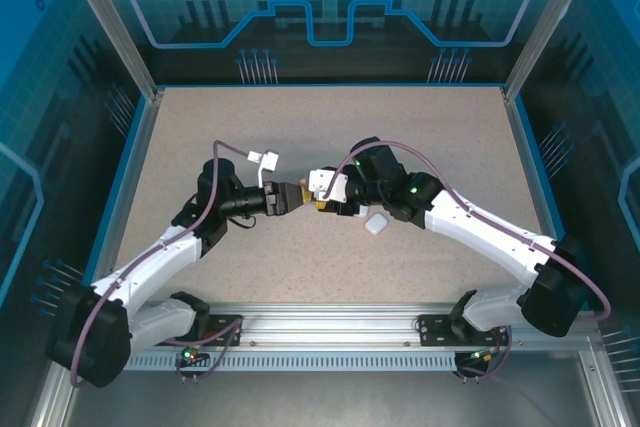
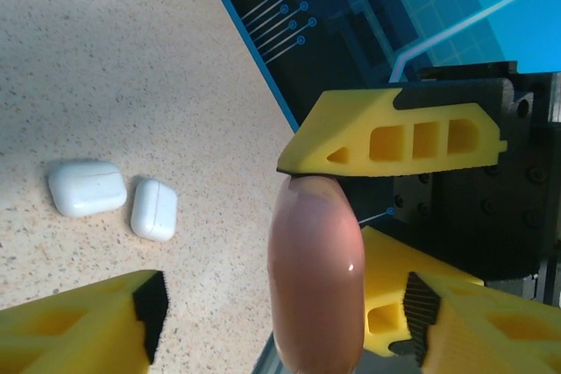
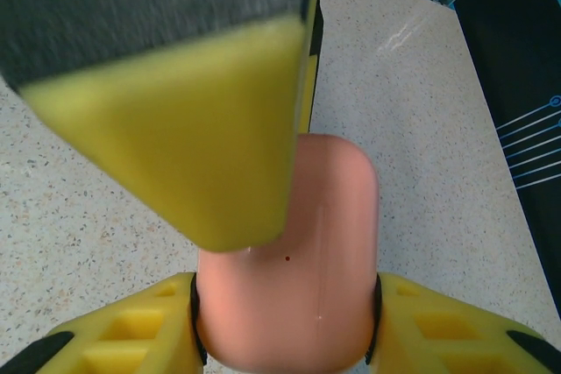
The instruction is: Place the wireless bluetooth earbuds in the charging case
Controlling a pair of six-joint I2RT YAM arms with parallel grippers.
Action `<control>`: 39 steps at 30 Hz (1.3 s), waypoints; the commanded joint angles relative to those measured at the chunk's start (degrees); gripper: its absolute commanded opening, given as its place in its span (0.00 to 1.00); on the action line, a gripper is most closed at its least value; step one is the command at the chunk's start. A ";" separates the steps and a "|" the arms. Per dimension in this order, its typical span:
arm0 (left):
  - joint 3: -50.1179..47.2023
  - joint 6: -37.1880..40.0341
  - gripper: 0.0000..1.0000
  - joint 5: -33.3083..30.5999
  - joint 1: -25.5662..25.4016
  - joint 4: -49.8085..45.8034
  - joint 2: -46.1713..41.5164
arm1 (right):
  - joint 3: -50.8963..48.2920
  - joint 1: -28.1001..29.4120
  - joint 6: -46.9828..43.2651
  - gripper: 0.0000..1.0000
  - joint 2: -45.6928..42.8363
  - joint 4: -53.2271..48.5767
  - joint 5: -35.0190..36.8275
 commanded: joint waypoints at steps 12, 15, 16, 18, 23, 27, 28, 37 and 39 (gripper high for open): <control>2.75 -0.50 0.42 1.28 -1.33 3.77 3.10 | 1.16 0.91 -0.55 0.43 1.90 -0.13 1.11; 2.87 -0.56 0.39 1.60 -1.26 3.96 3.27 | 1.43 0.84 -0.06 0.44 2.35 0.01 1.63; 2.87 -0.53 0.39 1.70 -1.33 4.04 3.35 | 1.56 0.83 0.04 0.44 2.39 0.11 1.70; 2.96 -0.48 0.39 1.79 -1.33 4.12 3.39 | 1.78 0.89 0.23 0.44 2.59 0.08 1.91; 3.15 -0.39 0.42 1.75 -1.28 4.05 3.73 | 2.22 0.91 0.33 0.44 2.87 0.09 2.04; 3.00 -0.30 0.42 2.01 -1.41 4.06 4.27 | 2.40 0.85 0.70 0.44 3.02 0.30 2.33; 3.05 -0.30 0.41 2.06 -1.51 4.15 4.36 | 2.40 0.83 0.74 0.44 3.04 0.31 2.51; 3.11 -0.05 0.30 2.23 -1.66 4.26 4.55 | 2.46 0.56 1.50 0.44 3.05 0.30 2.96; 3.05 -0.04 0.27 2.25 -1.68 4.37 4.45 | 2.48 0.54 1.77 0.45 2.95 0.23 2.89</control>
